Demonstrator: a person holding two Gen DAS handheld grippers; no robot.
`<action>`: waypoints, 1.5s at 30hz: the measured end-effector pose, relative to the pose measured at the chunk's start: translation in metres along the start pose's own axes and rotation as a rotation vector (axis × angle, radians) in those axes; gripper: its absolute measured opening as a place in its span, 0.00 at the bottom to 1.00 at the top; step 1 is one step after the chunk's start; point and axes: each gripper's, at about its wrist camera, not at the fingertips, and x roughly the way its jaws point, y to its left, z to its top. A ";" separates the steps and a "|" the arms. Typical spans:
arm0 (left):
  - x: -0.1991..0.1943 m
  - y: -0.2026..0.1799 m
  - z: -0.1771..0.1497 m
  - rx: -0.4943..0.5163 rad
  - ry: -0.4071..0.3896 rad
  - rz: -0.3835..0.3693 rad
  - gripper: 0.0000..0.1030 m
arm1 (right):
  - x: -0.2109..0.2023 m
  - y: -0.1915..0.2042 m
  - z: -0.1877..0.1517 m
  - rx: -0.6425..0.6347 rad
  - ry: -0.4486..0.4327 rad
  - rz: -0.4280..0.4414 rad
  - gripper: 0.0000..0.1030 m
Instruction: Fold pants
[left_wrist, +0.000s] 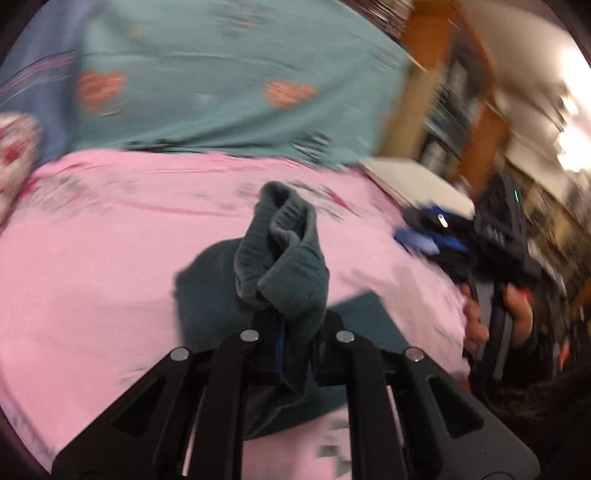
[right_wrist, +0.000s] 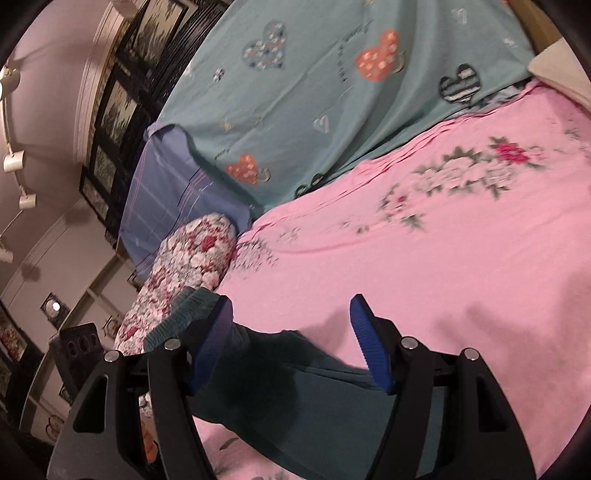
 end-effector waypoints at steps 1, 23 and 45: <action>0.022 -0.018 -0.001 0.044 0.063 -0.038 0.11 | -0.015 -0.005 -0.003 0.001 -0.023 -0.030 0.65; 0.026 0.040 -0.044 -0.136 0.113 0.034 0.98 | 0.048 -0.013 -0.091 -0.085 0.357 -0.307 0.39; 0.036 0.041 -0.065 -0.133 0.195 -0.012 0.98 | 0.052 -0.022 -0.075 -0.017 0.388 -0.362 0.76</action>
